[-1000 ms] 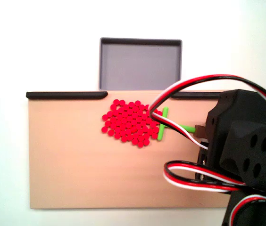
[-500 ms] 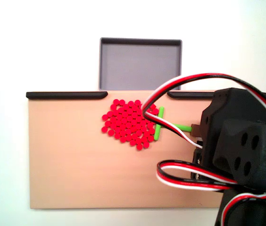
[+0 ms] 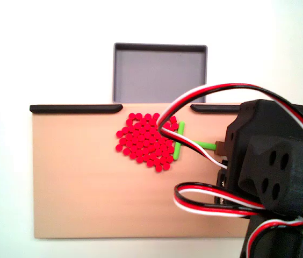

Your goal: Gather the right side granules

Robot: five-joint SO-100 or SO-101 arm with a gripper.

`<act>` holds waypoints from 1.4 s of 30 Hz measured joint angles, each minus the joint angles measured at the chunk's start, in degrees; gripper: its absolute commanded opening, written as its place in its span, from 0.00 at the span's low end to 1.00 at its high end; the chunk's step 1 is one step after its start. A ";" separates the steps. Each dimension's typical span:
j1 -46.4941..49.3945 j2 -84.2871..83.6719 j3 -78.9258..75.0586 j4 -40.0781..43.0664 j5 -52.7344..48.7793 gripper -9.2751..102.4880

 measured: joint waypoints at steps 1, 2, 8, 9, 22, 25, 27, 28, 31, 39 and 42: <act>0.00 0.00 0.00 0.00 0.00 0.08; 0.00 0.00 0.00 0.00 0.00 0.08; 1.58 0.26 0.00 0.00 0.00 0.08; 2.11 0.62 0.09 0.00 0.00 0.08; 4.83 9.49 2.55 0.70 0.00 0.08; 3.87 12.66 5.27 0.70 4.04 0.08; 2.64 15.21 8.09 0.79 10.90 0.08; 1.93 16.52 9.58 0.79 14.68 0.08; 0.35 20.48 13.89 0.88 26.72 0.08; -3.96 30.06 24.35 0.88 49.75 0.08; -5.63 31.90 27.51 0.88 56.78 0.08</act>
